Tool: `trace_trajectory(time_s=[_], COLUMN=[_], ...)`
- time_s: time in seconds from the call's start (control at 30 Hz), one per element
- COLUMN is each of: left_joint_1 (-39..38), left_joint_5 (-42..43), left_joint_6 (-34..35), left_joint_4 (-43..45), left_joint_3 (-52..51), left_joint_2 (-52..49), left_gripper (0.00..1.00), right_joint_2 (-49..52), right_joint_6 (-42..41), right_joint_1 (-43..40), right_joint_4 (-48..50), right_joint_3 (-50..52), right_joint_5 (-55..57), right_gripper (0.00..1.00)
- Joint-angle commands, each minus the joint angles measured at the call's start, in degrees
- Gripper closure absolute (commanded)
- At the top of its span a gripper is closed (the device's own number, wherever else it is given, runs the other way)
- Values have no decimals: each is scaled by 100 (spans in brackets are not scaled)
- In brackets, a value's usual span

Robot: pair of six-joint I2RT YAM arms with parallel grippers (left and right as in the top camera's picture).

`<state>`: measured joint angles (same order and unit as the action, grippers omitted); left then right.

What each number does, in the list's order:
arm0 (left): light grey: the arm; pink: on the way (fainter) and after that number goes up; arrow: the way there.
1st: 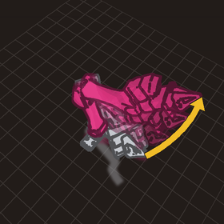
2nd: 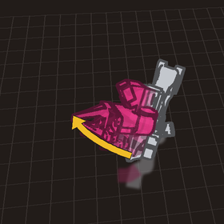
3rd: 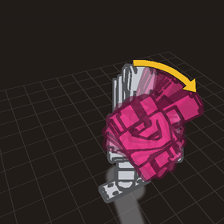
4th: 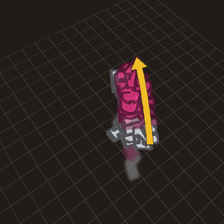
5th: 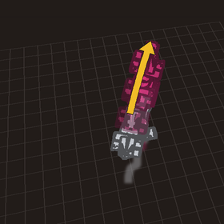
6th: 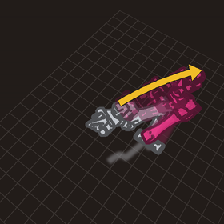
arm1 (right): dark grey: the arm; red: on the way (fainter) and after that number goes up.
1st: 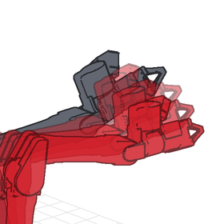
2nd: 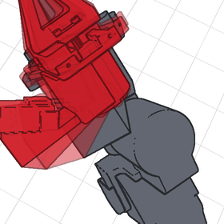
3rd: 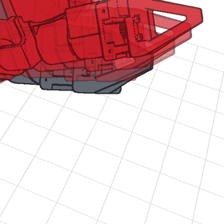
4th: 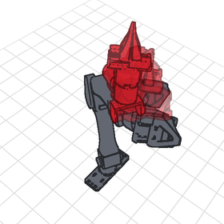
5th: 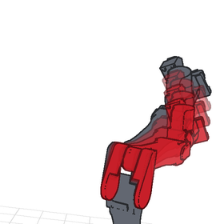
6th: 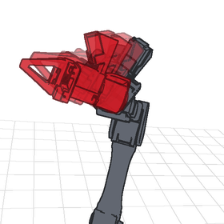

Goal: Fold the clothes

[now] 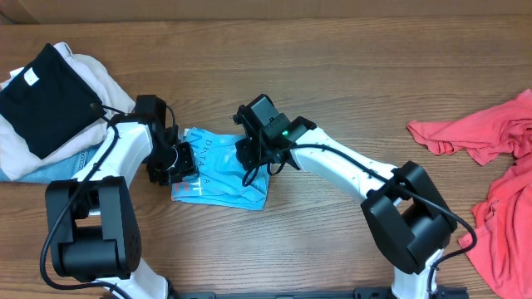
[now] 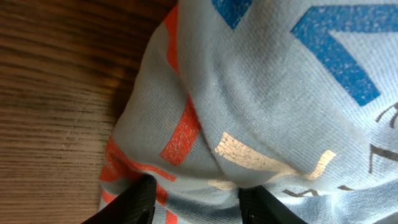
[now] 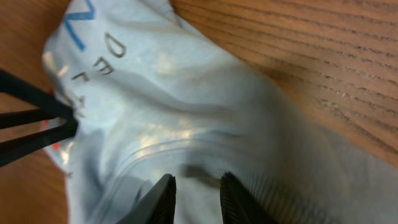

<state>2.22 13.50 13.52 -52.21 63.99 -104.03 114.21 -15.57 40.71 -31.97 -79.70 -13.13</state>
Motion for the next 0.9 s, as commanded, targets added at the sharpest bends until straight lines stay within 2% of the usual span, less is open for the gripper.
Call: trace_trajectory(time_s=[0.0,0.4,0.77,0.87], left_joint_1=[-37,-37,-37,-37], left_joint_5=[-37,-37,-35,-35], left_joint_6=[-66,-68,-66,-66], left_joint_4=[44,50,68,72], left_joint_3=[-61,-61,-61,-61], left_joint_2=[24,24,24,24], left_gripper=[53,52,52,53], right_joint_2=[133,131,131,131], right_joint_6=[35,-190,-297,-297], right_joint_1=[4,4,2,2], right_joint_4=[31,-63,494,579], right_joint_3=[-15,-15,-17,-17], right_joint_5=[170,219,540,538], right_gripper=[72,66,57,59])
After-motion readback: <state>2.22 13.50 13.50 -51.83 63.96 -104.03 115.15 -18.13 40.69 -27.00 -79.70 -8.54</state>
